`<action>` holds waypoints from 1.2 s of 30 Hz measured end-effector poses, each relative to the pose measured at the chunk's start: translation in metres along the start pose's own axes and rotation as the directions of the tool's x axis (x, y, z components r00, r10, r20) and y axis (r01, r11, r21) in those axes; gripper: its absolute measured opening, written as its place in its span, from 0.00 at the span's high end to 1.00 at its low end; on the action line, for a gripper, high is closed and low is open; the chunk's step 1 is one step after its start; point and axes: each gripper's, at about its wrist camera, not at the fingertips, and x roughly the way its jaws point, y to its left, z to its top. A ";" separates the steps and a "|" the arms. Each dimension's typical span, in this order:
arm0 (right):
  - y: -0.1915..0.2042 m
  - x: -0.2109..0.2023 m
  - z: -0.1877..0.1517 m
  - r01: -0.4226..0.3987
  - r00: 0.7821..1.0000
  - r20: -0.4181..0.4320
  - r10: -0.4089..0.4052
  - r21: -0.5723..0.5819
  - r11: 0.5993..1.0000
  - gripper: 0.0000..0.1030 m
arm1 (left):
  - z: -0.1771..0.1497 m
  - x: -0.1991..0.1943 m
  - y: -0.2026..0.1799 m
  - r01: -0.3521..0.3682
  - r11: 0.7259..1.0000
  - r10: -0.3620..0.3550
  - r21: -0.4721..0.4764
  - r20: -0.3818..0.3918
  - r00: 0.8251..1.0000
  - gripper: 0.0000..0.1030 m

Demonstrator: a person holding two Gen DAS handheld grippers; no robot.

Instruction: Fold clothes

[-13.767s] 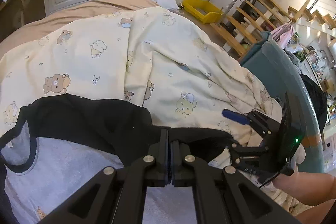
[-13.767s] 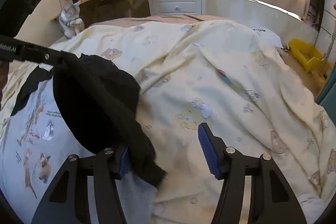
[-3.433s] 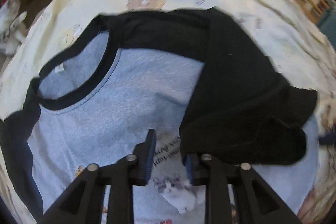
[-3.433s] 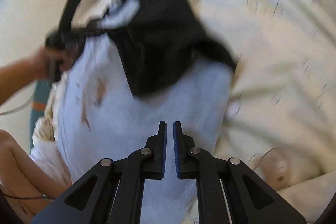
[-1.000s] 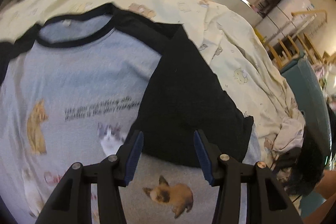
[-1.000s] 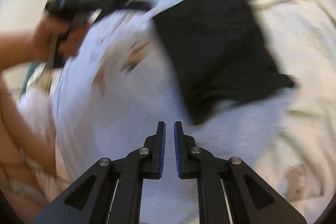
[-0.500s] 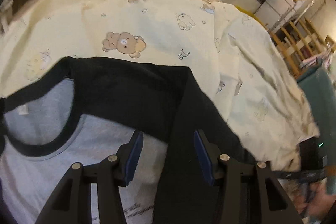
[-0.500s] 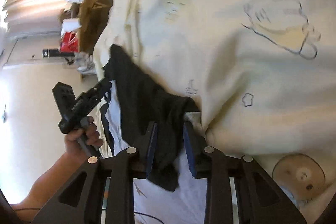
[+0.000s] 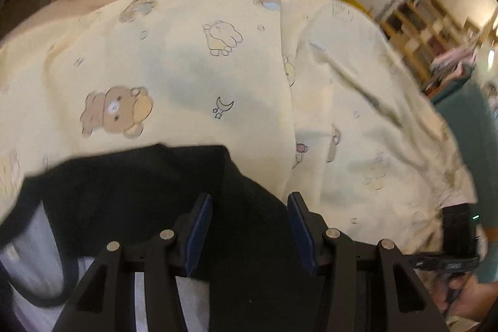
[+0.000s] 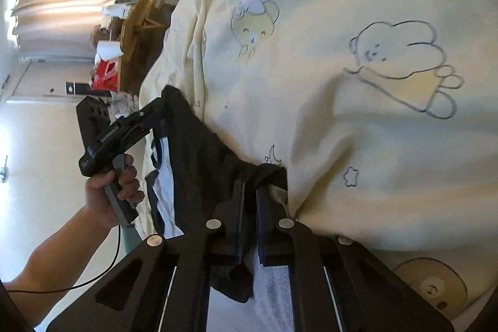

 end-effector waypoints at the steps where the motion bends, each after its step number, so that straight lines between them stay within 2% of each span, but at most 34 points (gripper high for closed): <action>1: -0.001 -0.002 0.001 0.000 1.000 0.006 0.000 0.000 1.000 0.94 | 0.004 0.005 -0.003 -0.016 1.000 0.016 0.013 -0.015 1.000 0.71; 2: -0.003 -0.006 0.002 -0.005 1.000 0.014 0.005 0.004 1.000 0.94 | 0.008 0.004 -0.005 -0.016 1.000 0.016 0.018 -0.003 1.000 0.95; 3: -0.006 -0.011 0.002 -0.012 1.000 0.022 0.012 0.008 1.000 0.94 | 0.013 0.003 -0.006 -0.012 1.000 0.012 0.022 0.017 1.000 0.98; 6: -0.005 -0.018 0.005 -0.012 0.998 0.058 0.011 0.011 1.000 0.95 | 0.031 0.001 -0.013 -0.015 0.999 0.013 0.031 0.053 0.998 0.98; 9: -0.009 -0.034 0.011 -0.001 0.993 0.118 -0.003 0.034 0.999 0.95 | 0.053 0.001 -0.023 -0.059 0.996 0.054 0.061 0.074 0.996 0.98; 11: -0.013 -0.039 0.015 0.006 0.992 0.129 -0.012 0.050 0.999 0.95 | 0.065 0.013 -0.024 -0.140 0.988 0.136 0.070 0.050 0.989 0.98; 13: -0.003 -0.036 0.017 0.020 0.994 0.108 -0.023 0.023 1.000 0.95 | 0.067 0.024 -0.017 -0.153 0.987 0.153 0.051 -0.006 0.988 0.97; 14: 0.003 -0.034 0.016 0.030 0.996 0.086 -0.029 -0.007 1.000 0.95 | 0.066 0.031 -0.016 -0.175 0.983 0.177 0.057 -0.036 0.984 0.94; 15: 0.009 -0.033 0.014 0.034 0.997 0.066 -0.032 -0.038 0.999 0.94 | 0.064 0.038 -0.015 -0.202 0.977 0.206 0.069 -0.066 0.976 0.82; 16: 0.015 -0.032 0.012 0.037 0.998 0.048 -0.034 -0.069 0.997 0.93 | 0.063 0.035 -0.013 -0.203 0.978 0.206 0.057 -0.056 0.977 0.73; 17: 0.021 -0.026 0.011 0.045 0.999 0.032 -0.042 -0.103 0.994 0.91 | 0.061 0.029 -0.011 -0.196 0.980 0.198 0.040 -0.035 0.980 0.56; 20: 0.039 -0.005 0.008 0.071 0.997 -0.009 -0.075 -0.208 0.975 0.90 | 0.058 0.012 -0.003 -0.175 0.985 0.175 -0.011 0.030 0.984 0.55; 22: 0.051 0.009 0.006 0.086 0.995 -0.034 -0.099 -0.278 0.957 0.90 | 0.055 -0.017 0.002 -0.179 0.982 0.187 -0.062 0.153 0.970 0.55; 23: 0.057 0.016 0.005 0.092 0.993 -0.046 -0.112 -0.312 0.946 0.90 | 0.050 -0.033 0.005 -0.167 0.980 0.188 -0.112 0.217 0.958 0.55; 24: 0.063 0.024 0.003 0.097 0.991 -0.058 -0.125 -0.346 0.933 0.90 | 0.041 -0.047 0.008 -0.113 0.981 0.152 -0.156 0.267 0.952 0.55; 26: 0.075 0.038 0.001 0.106 0.985 -0.079 -0.152 -0.412 0.905 0.90 | 0.026 -0.050 0.002 -0.017 0.987 0.057 -0.161 0.252 0.966 0.55; 27: 0.081 0.045 0.000 0.110 0.982 -0.089 -0.166 -0.445 0.889 0.90 | 0.013 -0.045 -0.010 -0.005 0.992 0.032 -0.124 0.219 0.975 0.55; 29: 0.075 0.056 -0.004 0.167 0.966 -0.088 -0.241 -0.496 0.852 0.90 | -0.022 -0.026 -0.035 -0.016 1.000 0.016 0.001 0.129 0.991 0.55; 31: 0.066 0.060 -0.004 0.225 0.948 -0.080 -0.307 -0.513 0.828 0.94 | -0.056 0.001 -0.027 -0.053 0.999 0.053 -0.007 0.029 0.998 0.58; 32: 0.062 0.061 -0.004 0.255 0.938 -0.074 -0.340 -0.519 0.816 0.94 | -0.073 0.015 -0.020 -0.073 0.997 0.073 -0.017 -0.023 0.997 0.65; 33: 0.060 0.060 -0.004 0.269 0.932 -0.072 -0.356 -0.523 0.809 0.95 | -0.080 0.016 -0.015 -0.065 0.997 0.065 -0.043 0.001 0.998 0.69; 36: 0.064 0.056 -0.005 0.291 0.920 -0.074 -0.385 -0.532 0.795 0.94 | -0.084 0.000 -0.008 -0.003 0.992 0.015 -0.125 0.091 0.996 0.66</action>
